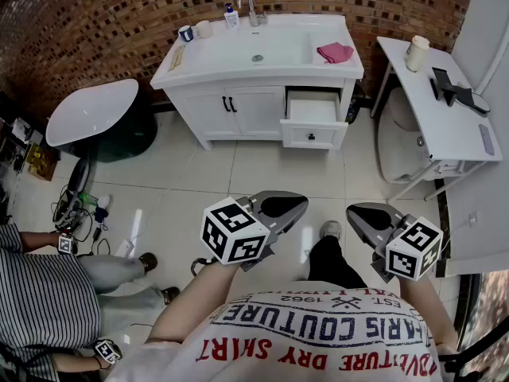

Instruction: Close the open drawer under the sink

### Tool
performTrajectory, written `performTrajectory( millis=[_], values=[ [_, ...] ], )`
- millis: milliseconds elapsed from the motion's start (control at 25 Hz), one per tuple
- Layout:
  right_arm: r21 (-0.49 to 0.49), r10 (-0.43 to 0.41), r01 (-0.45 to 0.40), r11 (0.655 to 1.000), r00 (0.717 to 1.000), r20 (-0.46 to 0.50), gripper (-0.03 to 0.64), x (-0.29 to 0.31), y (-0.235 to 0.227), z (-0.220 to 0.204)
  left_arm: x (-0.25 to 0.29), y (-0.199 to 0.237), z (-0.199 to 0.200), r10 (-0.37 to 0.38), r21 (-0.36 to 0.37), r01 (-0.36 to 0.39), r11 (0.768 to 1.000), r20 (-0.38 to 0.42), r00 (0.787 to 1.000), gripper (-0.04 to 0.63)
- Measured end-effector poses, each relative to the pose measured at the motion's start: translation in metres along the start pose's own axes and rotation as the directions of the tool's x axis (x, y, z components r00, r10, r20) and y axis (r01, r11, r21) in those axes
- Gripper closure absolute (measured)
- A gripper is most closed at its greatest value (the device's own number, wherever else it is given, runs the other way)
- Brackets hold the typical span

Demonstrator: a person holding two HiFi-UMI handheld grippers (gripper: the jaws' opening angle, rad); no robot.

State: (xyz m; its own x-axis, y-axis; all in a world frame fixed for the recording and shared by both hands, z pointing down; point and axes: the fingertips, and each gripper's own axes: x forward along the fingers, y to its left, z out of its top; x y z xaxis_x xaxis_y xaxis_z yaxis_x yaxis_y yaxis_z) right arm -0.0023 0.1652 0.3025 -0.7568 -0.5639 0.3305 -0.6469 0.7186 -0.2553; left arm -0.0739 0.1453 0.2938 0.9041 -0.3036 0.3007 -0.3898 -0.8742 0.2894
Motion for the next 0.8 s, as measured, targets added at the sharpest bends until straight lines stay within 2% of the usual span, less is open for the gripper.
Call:
performTrajectory(
  millis=[160, 480, 680, 800],
  values=[
    [0.003, 0.004, -0.004, 1.000, 0.999, 0.036, 0.611, 0.014, -0.037, 0.014, 0.018, 0.025, 0.005, 0.028, -0.006, -0.028, 1.000, -0.011, 1.000, 0.601],
    [0.008, 0.009, -0.009, 1.000, 0.999, 0.039, 0.611, 0.056, -0.124, 0.036, 0.066, 0.094, 0.026, 0.061, -0.036, -0.063, 0.997, -0.044, 0.997, 0.601],
    [0.069, -0.046, 0.046, 0.997, 0.999, -0.004, 0.611, 0.095, -0.204, 0.020, 0.112, 0.144, 0.027, 0.049, -0.116, -0.059, 0.992, -0.088, 0.995, 0.601],
    [0.067, -0.085, 0.087, 0.994, 0.996, -0.041, 0.611, 0.132, -0.265, 0.013, 0.144, 0.185, 0.031, 0.027, -0.137, -0.045, 0.990, -0.128, 0.991, 0.601]
  ],
)
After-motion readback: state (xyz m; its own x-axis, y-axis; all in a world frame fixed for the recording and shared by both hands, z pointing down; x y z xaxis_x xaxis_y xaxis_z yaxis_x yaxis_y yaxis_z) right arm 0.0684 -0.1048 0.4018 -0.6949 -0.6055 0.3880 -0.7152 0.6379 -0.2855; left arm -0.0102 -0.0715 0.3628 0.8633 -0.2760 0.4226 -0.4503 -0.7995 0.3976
